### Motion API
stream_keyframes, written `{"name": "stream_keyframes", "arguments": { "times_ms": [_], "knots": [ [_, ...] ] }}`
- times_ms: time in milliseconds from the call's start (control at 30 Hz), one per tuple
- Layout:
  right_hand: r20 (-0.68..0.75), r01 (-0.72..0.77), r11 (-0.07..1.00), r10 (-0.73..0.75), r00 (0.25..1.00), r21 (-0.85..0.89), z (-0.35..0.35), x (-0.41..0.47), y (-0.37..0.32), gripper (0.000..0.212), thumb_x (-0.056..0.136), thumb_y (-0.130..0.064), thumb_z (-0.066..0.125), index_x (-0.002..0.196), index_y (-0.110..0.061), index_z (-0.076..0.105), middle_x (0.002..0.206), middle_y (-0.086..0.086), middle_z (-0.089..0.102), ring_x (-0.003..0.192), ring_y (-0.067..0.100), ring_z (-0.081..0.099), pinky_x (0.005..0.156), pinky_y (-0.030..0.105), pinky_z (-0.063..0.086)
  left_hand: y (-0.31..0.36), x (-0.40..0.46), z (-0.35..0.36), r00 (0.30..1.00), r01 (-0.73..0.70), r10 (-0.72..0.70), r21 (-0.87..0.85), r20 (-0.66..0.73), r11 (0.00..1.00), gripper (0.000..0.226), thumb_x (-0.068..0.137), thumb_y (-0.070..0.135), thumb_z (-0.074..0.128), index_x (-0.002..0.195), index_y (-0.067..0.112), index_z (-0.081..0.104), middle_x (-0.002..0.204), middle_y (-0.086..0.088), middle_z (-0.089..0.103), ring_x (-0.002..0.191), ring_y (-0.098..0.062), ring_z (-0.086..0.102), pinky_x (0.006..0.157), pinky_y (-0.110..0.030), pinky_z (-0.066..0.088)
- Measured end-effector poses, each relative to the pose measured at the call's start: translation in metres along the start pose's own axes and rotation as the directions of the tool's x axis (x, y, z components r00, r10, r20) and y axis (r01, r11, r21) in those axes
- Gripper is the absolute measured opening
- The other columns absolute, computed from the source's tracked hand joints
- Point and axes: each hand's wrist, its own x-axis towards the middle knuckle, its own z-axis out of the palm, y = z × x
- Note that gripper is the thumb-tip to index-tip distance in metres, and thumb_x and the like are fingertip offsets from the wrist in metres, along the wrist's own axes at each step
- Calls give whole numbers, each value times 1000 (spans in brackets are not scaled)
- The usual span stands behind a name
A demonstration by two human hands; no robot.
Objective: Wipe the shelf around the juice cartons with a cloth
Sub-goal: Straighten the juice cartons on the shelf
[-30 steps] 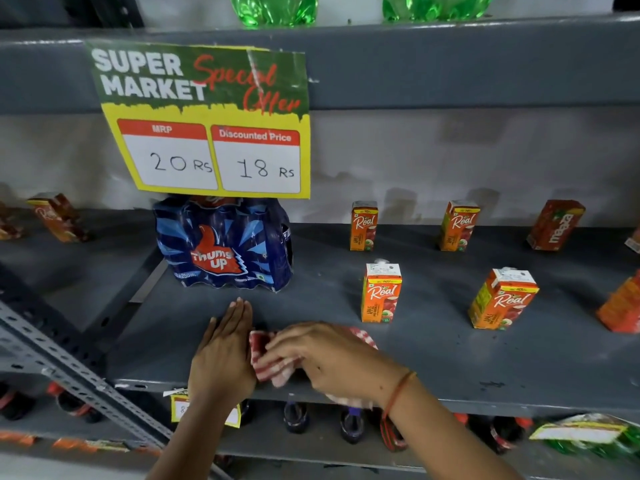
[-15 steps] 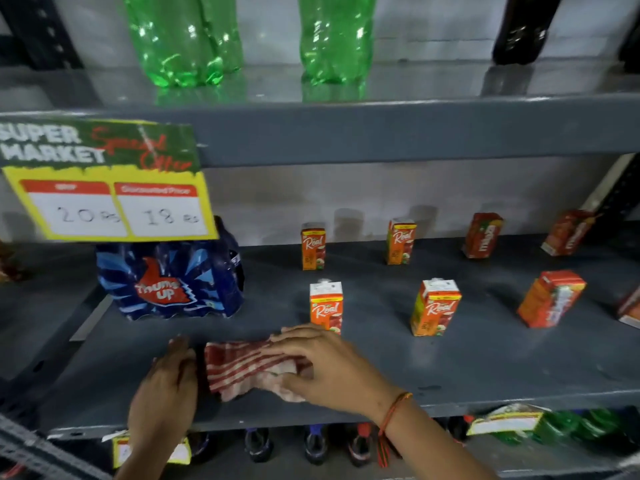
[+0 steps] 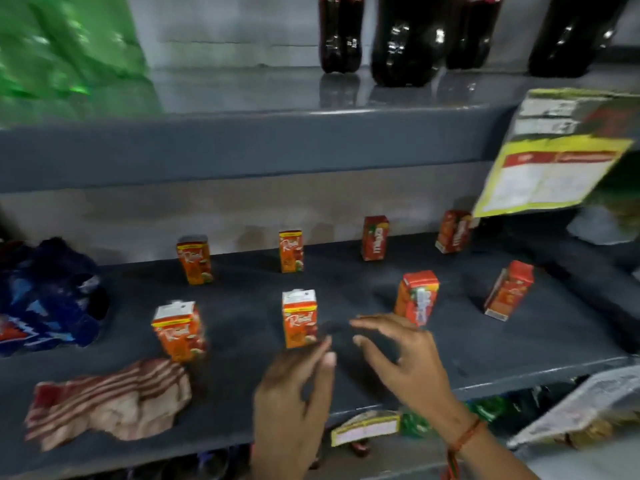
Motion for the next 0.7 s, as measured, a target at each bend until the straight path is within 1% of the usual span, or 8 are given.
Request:
{"name": "stream_keyframes", "arguments": {
  "times_ms": [67, 167, 267, 367, 433, 533, 633, 700],
  "knots": [
    [-159, -26, 999, 18, 987, -48, -31, -2, 26, 16, 85, -25, 72, 99, -23, 78, 98, -13, 74, 96, 6, 69, 88, 18, 51, 12, 6, 44, 986, 55, -54, -3, 158, 998, 37, 84, 48, 59, 117, 32, 66, 115, 17, 68, 107, 1, 61, 92, -21, 48],
    [-382, -113, 991, 80, 921, -66, -76, -4, 65, 14, 84, -28, 70, 98, -24, 70, 95, -10, 66, 93, 13, 63, 88, 20, 46, 15, 17, 98, 924, 209, -197, -2, 327, 978, 71, 75, 54, 69, 138, 30, 47, 139, 7, 53, 128, -7, 47, 105, -28, 40],
    [-507, -293, 955, 228, 831, -53, -112, -3, 112, 42, 78, -36, 73, 113, -23, 55, 110, -10, 51, 104, 19, 54, 92, 29, 42, 10, 38, 133, 863, 335, -321, 33, 390, 942, 99, 65, 53, 79, 146, 26, 30, 149, 2, 39, 138, -14, 33, 108, -26, 27],
    [-358, -546, 837, 521, 775, 35, -139, 6, 161, 90, 71, -22, 88, 144, -10, 36, 145, 8, 41, 134, 25, 42, 107, 32, 36, 2, 51, 155, 828, 415, -392, 31, 401, 909, 101, 54, 54, 84, 140, 27, 39, 140, 6, 50, 132, -13, 43, 111, -33, 32],
    [-191, -615, 781, 624, 758, 112, -149, 10, 184, 103, 70, -12, 88, 151, -12, 26, 156, 10, 35, 144, 22, 37, 116, 34, 32, -2, 55, 163, 838, 388, -384, 72, 388, 919, 89, 46, 63, 79, 126, 35, 50, 120, 17, 60, 119, -11, 54, 106, -43, 40],
    [-31, -585, 800, 593, 804, 135, -154, 9, 206, 98, 70, -10, 87, 148, -23, 29, 151, -2, 45, 137, 11, 47, 115, 34, 37, -3, 57, 167, 853, 361, -367, 90, 370, 928, 67, 44, 67, 73, 103, 42, 55, 102, 21, 63, 103, -10, 61, 95, -44, 47],
    [19, -547, 825, 550, 835, 145, -157, 11, 217, 81, 67, -12, 87, 123, -50, 41, 124, -27, 58, 109, -17, 59, 94, 11, 44, -6, 55, 168, 854, 367, -369, 79, 367, 927, 61, 52, 62, 75, 104, 34, 60, 105, 14, 69, 100, -8, 63, 92, -43, 50],
    [19, -540, 824, 545, 838, 169, -157, 14, 218, 76, 67, -12, 88, 118, -51, 47, 114, -27, 64, 101, -19, 61, 85, 5, 46, -6, 55, 167, 850, 375, -373, 70, 373, 925, 58, 57, 58, 76, 106, 32, 62, 105, 14, 69, 100, -6, 62, 91, -42, 51]
  ]
}}
